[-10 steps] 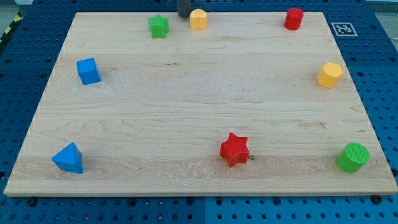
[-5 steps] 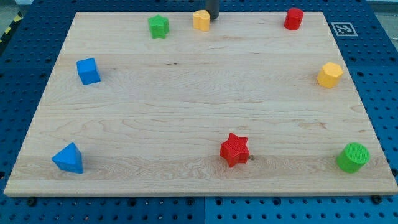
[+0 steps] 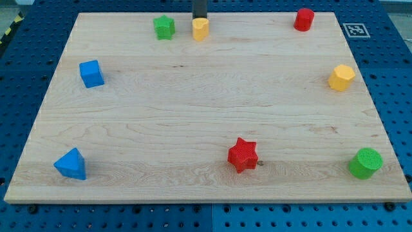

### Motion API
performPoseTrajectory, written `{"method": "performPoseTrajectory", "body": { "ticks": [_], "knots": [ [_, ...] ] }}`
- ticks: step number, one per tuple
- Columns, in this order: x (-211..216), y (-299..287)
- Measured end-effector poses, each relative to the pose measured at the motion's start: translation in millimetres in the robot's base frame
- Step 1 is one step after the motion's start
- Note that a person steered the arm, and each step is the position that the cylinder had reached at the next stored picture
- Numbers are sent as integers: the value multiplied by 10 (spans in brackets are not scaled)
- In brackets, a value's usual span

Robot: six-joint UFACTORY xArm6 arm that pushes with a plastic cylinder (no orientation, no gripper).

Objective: Move the yellow heart to the center of the board

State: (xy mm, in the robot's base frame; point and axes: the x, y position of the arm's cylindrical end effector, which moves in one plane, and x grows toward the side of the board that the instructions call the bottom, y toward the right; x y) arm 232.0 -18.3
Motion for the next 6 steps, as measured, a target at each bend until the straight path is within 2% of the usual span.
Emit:
{"method": "performPoseTrajectory", "body": {
  "ticks": [3,4,6],
  "knots": [
    [1105,30],
    [1281,512],
    [1218,2274]
  ]
}}
